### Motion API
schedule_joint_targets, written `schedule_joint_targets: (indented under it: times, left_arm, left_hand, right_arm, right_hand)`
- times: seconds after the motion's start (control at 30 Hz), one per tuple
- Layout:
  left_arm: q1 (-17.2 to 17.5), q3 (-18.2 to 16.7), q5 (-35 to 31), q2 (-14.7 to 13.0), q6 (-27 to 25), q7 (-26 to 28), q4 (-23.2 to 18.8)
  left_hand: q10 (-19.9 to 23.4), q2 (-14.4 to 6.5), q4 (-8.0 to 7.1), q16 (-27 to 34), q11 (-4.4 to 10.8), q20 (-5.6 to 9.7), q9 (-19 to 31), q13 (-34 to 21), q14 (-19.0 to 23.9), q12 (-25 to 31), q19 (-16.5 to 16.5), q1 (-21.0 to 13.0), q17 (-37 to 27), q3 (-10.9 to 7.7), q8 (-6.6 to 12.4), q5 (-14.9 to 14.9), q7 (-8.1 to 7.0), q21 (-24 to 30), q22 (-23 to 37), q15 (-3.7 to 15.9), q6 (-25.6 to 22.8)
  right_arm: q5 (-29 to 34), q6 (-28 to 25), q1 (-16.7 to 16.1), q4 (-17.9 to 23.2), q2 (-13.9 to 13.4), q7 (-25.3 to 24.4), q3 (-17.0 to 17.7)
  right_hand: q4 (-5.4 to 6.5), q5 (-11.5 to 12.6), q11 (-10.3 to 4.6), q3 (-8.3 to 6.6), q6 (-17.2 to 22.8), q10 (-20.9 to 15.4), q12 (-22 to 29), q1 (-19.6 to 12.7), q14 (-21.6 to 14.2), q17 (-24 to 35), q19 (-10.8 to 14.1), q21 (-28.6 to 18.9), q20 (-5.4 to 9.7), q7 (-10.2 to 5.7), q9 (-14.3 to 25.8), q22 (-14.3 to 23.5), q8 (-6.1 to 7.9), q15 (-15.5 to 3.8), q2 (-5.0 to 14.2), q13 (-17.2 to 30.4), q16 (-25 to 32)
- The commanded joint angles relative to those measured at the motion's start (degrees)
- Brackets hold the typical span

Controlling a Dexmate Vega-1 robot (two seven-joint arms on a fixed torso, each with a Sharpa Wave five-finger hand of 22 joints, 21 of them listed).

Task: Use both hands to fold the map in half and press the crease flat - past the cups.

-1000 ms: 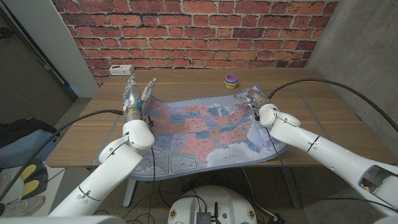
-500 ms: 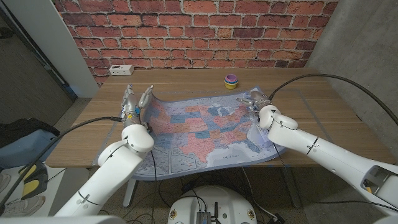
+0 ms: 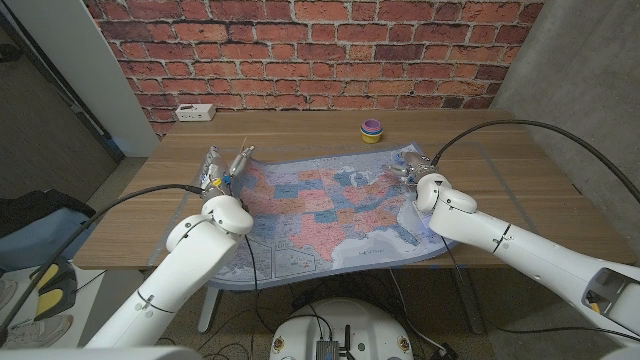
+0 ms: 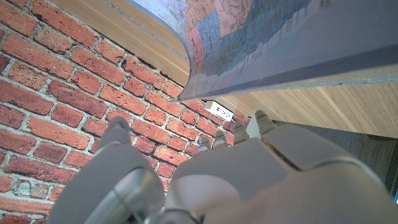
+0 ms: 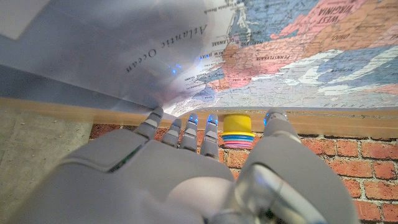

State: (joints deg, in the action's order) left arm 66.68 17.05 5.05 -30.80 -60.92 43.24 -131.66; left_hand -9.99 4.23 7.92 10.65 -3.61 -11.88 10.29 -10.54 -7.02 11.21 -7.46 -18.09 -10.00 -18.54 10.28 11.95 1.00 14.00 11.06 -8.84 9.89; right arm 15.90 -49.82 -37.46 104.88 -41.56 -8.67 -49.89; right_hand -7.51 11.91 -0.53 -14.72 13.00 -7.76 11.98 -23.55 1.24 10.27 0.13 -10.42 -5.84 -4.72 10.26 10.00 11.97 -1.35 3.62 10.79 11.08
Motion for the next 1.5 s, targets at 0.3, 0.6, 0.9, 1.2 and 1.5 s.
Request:
schedule_joint_targets:
  times: [0.3, 0.6, 0.9, 1.2, 1.5]
  left_arm:
    - [-8.91, 4.00, 3.13, 3.82, -15.86, 0.70, 4.67]
    - [-11.46, 4.70, 6.80, 5.52, -19.07, 6.88, 6.66]
    - [-12.56, 5.90, 11.76, 7.25, -19.07, 20.76, 8.53]
    - [-12.29, 5.95, 7.64, 9.14, -19.07, 20.76, 9.56]
    - [-11.52, 6.66, 1.85, 10.43, -19.07, 20.76, 10.26]
  left_hand:
    - [3.52, -1.82, 1.52, 1.31, -2.34, -0.42, 0.16, -0.39, 6.06, 2.22, 6.53, -8.62, -0.13, -2.13, 2.63, -0.46, 4.17, 1.04, -0.17, 0.37, -2.26]
    - [17.80, -3.54, 1.24, 2.84, -2.90, -0.55, 0.41, -1.07, 19.48, 5.45, 16.08, -16.16, -0.23, -3.99, 4.24, -1.84, 7.26, 2.02, -0.03, 3.42, -16.00]
    - [44.15, -7.00, 0.85, 7.08, 2.16, -0.63, 1.49, -3.39, 45.44, 13.95, 33.47, -20.56, -0.82, -6.83, 10.14, 0.53, 5.05, 6.17, 0.46, 10.31, -46.84]
    - [64.76, -10.73, 2.01, 17.42, 6.34, -0.46, 5.05, -7.93, 64.22, 23.57, 39.15, -25.06, -7.41, -8.03, 19.60, 2.75, 3.94, 8.28, 0.96, 15.40, -67.17]
    - [70.34, -13.81, 1.84, 27.22, 7.73, 4.30, 9.77, -14.43, 67.84, 28.78, 43.57, -32.78, -17.15, -9.99, 23.93, 5.07, 1.81, 12.91, 3.58, 17.15, -71.65]
  right_arm:
    - [0.46, 1.79, 0.76, -2.06, 0.66, 0.86, -0.60]
    - [0.00, 3.24, 0.63, -2.97, 0.94, 0.87, 0.00]
    - [0.00, 3.98, 0.93, -3.62, 1.05, 1.37, 0.03]
    - [0.29, 4.68, 0.95, -3.63, 0.98, 1.47, 0.15]
    - [0.65, 3.63, 1.00, -2.99, 0.77, 2.23, 0.09]
  right_hand:
    - [-0.50, 0.37, -0.07, -0.27, -0.16, -0.04, -0.33, -0.74, -0.31, 0.11, 0.44, -0.57, 0.05, -0.12, 0.26, 0.05, -0.37, -0.34, -0.32, 0.15, 0.14]
    - [-0.68, 0.47, 0.04, -0.34, -0.26, -0.07, -0.36, -1.03, -0.42, 0.10, 0.55, -0.63, 0.09, -0.20, 0.26, 0.04, -0.50, -0.36, -0.37, 0.15, 0.15]
    - [-0.82, 0.57, -0.01, -0.39, -0.30, -0.09, -0.41, -1.30, -0.43, 0.09, 0.82, -0.74, 0.25, -0.21, 0.27, 0.03, -0.59, -0.35, -0.45, 0.16, 0.12]
    - [-0.92, 0.65, 0.00, -0.42, -0.28, -0.07, -0.45, -1.51, -0.41, 0.08, 0.99, -0.80, 0.43, -0.26, 0.27, 0.02, -0.65, -0.38, -0.51, 0.16, 0.09]
    - [-1.01, 0.72, 0.04, -0.42, -0.23, -0.09, -0.48, -1.70, -0.46, 0.08, 1.57, -1.01, 0.98, -0.17, 0.28, 0.02, -0.70, -0.42, -0.62, 0.17, 0.07]
